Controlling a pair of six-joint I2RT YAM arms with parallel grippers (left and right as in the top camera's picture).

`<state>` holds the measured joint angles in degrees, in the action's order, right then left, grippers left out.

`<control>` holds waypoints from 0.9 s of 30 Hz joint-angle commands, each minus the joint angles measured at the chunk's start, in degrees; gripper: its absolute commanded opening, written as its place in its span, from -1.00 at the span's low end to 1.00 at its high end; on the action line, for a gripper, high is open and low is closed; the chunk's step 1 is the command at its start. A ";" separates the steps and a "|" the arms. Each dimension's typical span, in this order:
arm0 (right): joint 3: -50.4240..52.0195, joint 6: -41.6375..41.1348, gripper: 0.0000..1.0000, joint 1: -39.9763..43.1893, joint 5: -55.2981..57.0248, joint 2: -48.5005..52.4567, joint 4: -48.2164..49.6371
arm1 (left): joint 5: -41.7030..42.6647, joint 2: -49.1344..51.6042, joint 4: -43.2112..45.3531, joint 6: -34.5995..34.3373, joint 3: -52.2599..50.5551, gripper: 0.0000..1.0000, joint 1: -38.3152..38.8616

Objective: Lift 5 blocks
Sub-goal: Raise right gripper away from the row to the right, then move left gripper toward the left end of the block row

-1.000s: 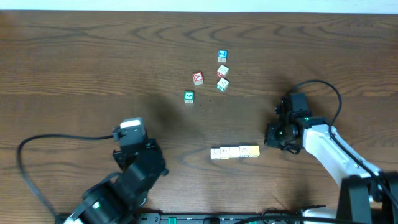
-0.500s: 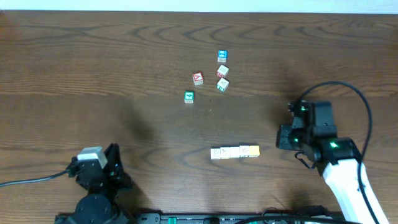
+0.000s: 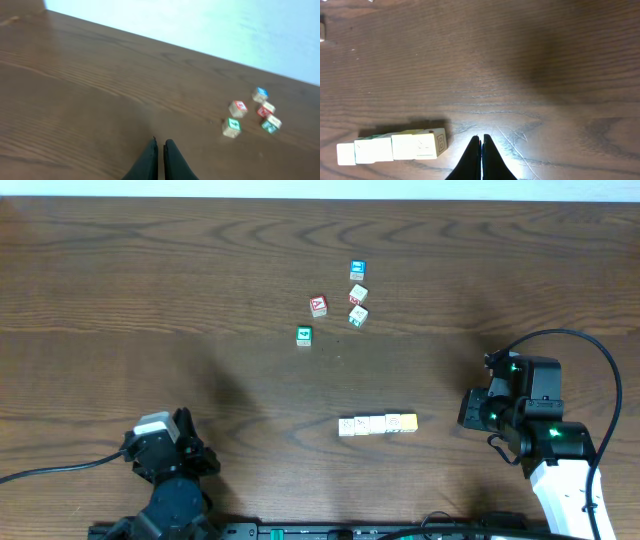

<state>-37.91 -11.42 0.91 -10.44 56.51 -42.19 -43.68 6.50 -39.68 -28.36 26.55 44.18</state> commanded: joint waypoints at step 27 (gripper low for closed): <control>6.75 1.57 -0.98 0.39 -10.75 0.35 3.98 | 83.32 53.37 27.74 21.24 -0.70 -0.86 -42.91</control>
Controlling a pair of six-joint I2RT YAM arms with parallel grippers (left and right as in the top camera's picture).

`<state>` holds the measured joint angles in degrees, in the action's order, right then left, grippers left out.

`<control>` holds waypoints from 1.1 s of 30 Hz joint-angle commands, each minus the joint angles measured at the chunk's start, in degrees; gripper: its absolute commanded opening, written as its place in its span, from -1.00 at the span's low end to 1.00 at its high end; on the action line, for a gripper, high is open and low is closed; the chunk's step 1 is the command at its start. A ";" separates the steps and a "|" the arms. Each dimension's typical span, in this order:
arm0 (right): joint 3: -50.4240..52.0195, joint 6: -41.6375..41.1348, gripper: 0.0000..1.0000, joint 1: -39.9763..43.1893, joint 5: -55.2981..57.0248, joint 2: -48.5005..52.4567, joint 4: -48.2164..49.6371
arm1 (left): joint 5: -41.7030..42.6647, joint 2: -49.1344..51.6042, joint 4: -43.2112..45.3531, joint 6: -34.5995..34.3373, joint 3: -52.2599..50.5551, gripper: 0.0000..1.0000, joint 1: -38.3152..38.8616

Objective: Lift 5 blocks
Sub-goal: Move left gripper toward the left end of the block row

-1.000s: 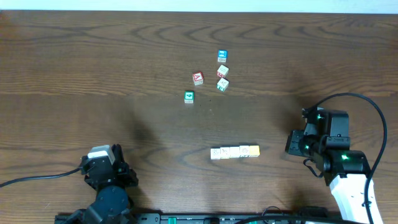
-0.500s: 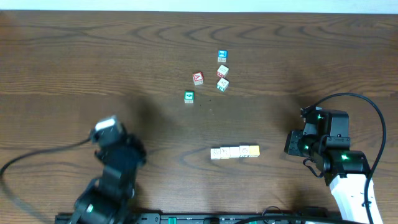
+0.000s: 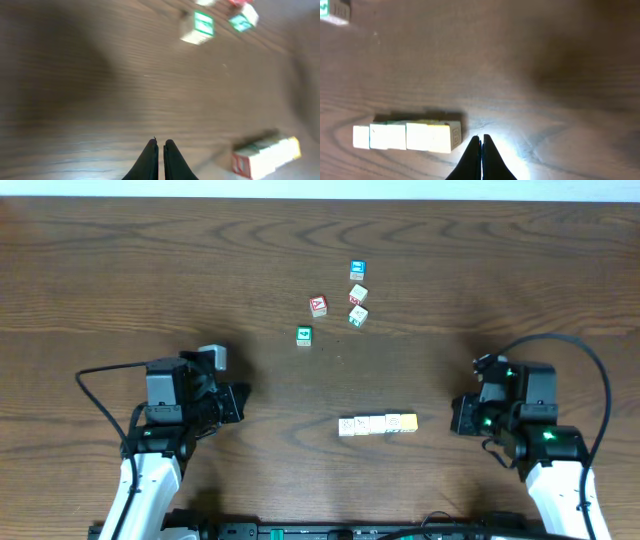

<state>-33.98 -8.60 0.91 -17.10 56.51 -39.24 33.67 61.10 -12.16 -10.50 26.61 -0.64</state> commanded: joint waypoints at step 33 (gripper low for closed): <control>7.15 -7.17 -0.98 0.11 -10.88 14.88 9.46 | -13.81 0.76 7.74 -18.34 -6.25 -0.86 18.53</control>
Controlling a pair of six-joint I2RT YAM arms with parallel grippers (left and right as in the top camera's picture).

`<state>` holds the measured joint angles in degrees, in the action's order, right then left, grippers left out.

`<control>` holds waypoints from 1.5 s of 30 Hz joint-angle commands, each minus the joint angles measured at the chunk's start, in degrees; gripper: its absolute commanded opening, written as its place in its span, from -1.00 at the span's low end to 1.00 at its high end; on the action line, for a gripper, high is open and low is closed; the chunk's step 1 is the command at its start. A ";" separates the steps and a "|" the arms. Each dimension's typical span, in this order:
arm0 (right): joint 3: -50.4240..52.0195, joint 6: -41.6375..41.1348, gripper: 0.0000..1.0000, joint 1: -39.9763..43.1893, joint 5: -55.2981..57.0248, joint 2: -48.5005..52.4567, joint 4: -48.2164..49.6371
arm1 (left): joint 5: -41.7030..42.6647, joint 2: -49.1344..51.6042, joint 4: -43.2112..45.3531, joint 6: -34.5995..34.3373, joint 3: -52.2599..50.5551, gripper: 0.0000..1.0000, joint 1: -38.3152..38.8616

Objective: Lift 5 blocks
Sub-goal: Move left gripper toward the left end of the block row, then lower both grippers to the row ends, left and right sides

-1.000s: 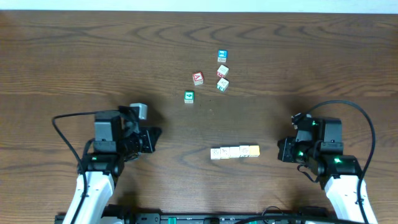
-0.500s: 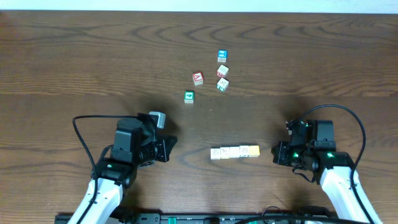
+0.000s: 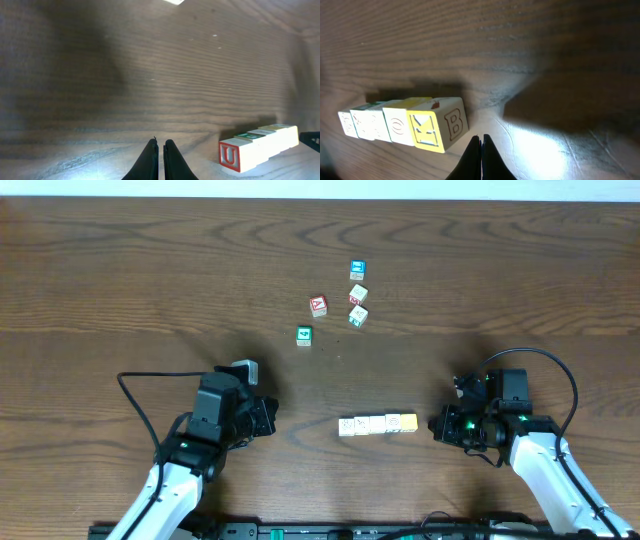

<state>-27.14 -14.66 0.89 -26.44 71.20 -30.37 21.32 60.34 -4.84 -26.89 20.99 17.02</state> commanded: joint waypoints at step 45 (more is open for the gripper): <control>0.31 1.81 -0.98 -6.69 -6.69 7.37 7.28 | -0.83 10.84 7.74 -12.26 -0.63 -0.85 10.45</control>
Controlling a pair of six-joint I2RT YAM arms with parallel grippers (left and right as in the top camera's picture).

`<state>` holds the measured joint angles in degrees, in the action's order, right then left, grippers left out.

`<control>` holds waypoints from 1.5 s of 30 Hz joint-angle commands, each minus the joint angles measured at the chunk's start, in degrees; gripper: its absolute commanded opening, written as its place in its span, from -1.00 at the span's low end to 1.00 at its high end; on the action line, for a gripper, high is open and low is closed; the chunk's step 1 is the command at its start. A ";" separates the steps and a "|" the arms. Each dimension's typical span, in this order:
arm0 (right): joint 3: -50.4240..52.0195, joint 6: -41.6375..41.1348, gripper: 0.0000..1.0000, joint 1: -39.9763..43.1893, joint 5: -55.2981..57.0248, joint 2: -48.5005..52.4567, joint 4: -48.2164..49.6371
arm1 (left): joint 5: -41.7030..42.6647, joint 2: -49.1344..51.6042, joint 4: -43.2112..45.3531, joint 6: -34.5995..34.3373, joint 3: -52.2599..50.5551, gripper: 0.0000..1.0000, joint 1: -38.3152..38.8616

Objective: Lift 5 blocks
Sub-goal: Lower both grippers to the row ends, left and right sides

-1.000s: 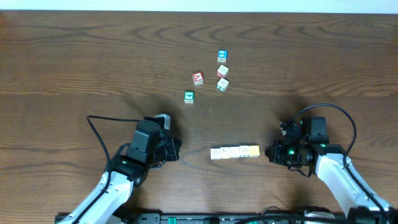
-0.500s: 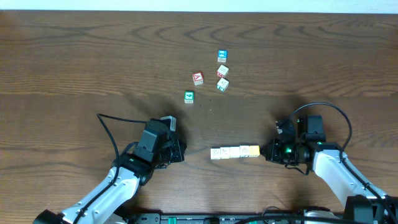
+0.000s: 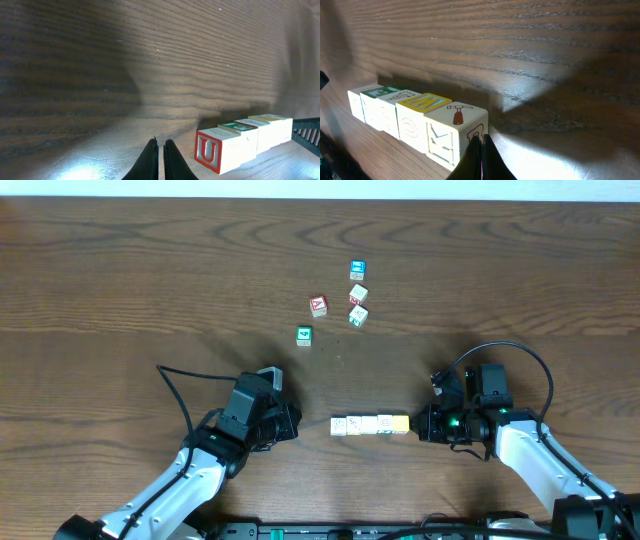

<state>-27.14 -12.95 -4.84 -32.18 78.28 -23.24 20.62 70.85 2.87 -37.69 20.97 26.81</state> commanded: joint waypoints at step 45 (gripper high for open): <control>0.31 -2.86 -0.98 -4.26 -0.98 0.39 -0.35 | 6.38 12.26 15.28 4.94 -0.61 -0.86 5.79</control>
<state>-27.14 -15.07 -8.08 -32.23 78.28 -23.92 25.19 82.85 17.41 -34.06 20.91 32.45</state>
